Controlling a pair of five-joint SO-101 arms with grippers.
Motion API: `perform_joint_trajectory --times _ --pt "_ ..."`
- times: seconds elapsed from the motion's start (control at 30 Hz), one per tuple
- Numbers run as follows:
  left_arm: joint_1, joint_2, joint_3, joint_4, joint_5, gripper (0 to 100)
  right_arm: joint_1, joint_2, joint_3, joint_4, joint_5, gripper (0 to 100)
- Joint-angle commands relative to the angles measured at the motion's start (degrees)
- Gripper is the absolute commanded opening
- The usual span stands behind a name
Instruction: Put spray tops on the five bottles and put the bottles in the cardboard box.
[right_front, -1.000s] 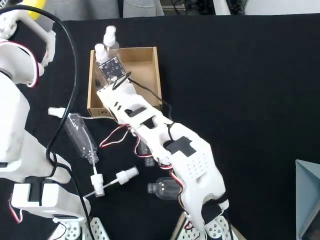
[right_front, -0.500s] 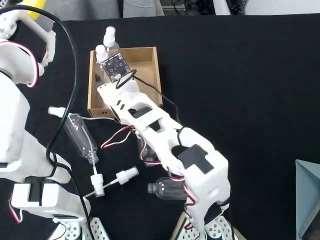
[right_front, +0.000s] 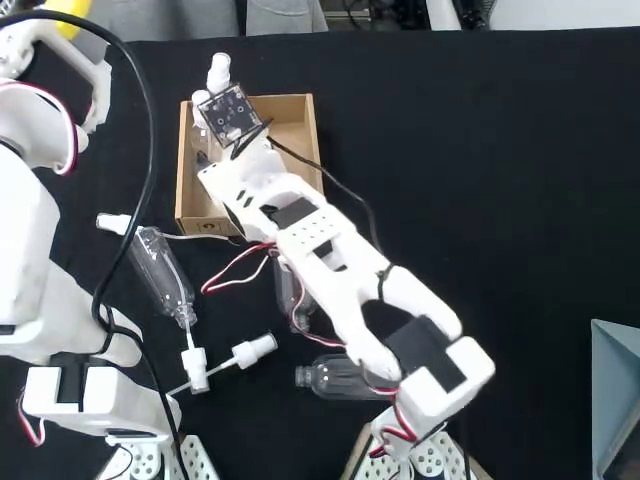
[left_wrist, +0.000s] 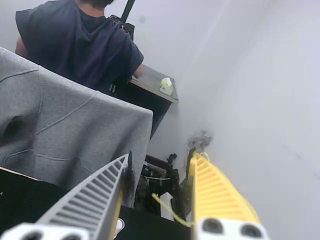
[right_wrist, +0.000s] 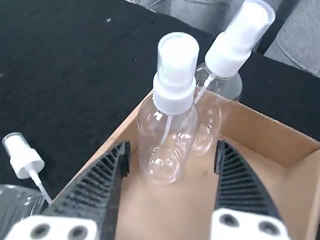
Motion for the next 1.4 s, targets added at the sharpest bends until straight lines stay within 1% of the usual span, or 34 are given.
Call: perform_joint_trajectory --times 0.0,0.33,0.5,0.6,0.93,1.0,1.17,1.23,1.37 --pt "-0.22 0.53 -1.01 -0.88 0.26 18 1.67 -6.46 -5.05 2.37 4.4 22.7" --pt "-0.22 0.53 -1.01 -0.88 0.26 18 1.67 -11.65 -5.14 4.92 9.58 22.7" --pt "-0.22 0.53 -1.01 -0.88 0.18 18 1.58 -13.67 -5.05 6.59 15.21 22.7" --pt "-0.22 0.53 -1.01 -0.88 0.18 18 1.58 -15.16 -5.85 9.85 17.14 22.7" --pt "-0.48 0.53 -1.1 -1.23 0.18 18 1.58 -18.77 -18.24 32.0 17.58 22.7" --pt "-0.48 0.53 -1.1 -1.23 0.18 18 1.49 -18.42 -21.23 36.57 19.78 22.7" --pt "-0.31 0.53 -1.1 -1.23 0.18 18 1.23 -16.75 -27.03 48.18 28.66 22.7" --pt "-0.31 0.53 -1.1 -1.23 0.18 18 1.41 -15.96 -29.14 51.43 30.07 22.7" --pt "-0.31 0.53 -1.1 -1.23 0.18 18 1.49 -14.73 -32.13 56.35 30.42 22.7"
